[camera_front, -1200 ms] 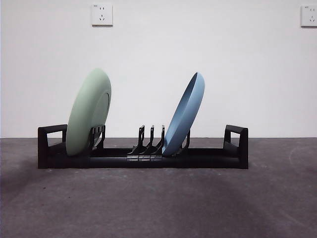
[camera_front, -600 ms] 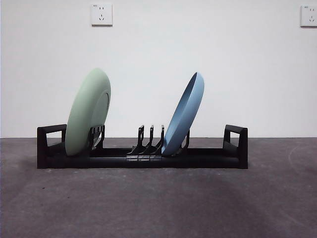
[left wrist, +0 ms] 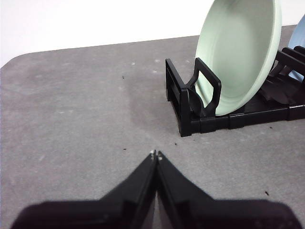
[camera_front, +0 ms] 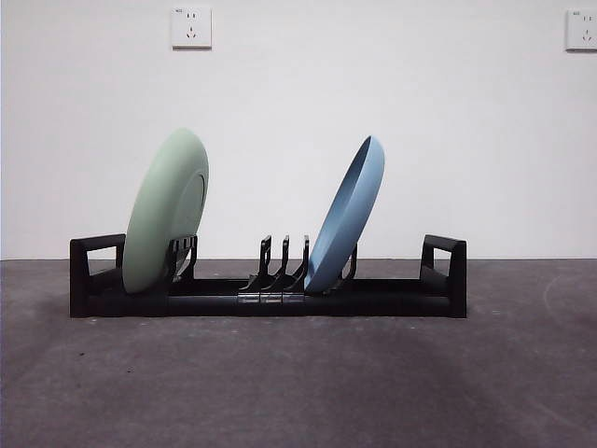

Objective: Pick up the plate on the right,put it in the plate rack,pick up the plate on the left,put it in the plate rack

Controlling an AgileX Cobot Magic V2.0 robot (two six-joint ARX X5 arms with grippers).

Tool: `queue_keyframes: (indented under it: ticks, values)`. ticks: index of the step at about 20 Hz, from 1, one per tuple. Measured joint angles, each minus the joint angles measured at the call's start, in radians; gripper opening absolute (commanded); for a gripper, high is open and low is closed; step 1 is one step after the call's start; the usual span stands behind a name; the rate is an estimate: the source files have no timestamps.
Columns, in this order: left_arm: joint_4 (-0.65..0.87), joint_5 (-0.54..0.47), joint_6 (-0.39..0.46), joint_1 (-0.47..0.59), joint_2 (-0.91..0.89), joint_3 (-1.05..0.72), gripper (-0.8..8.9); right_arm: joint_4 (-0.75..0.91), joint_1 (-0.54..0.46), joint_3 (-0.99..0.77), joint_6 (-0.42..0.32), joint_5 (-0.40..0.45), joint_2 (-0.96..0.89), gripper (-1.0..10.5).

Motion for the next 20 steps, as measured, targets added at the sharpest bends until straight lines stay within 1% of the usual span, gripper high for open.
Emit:
queue_keyframes:
  ticks: [14,16,17,19,20]
  values:
    - [0.000,0.000,0.000,0.001,0.000,0.000,-0.03,-0.013,0.000,0.000,-0.006,0.005,-0.010,0.0]
    - [0.000,0.000,0.000,0.001,0.000,0.000,-0.03,-0.053,-0.004,0.000,-0.058,0.056,-0.070,0.0]
    - [0.000,0.000,0.000,0.001,0.000,0.000,-0.03,-0.050,-0.012,-0.004,-0.097,0.071,-0.104,0.0]
    - [0.000,0.001,0.000,0.001,0.000,0.000,-0.03,-0.023,-0.055,-0.045,-0.162,0.072,-0.182,0.0]
    - [0.000,0.001,0.000,0.001,0.000,0.000,-0.03,0.004,-0.087,-0.087,-0.174,0.069,-0.229,0.0]
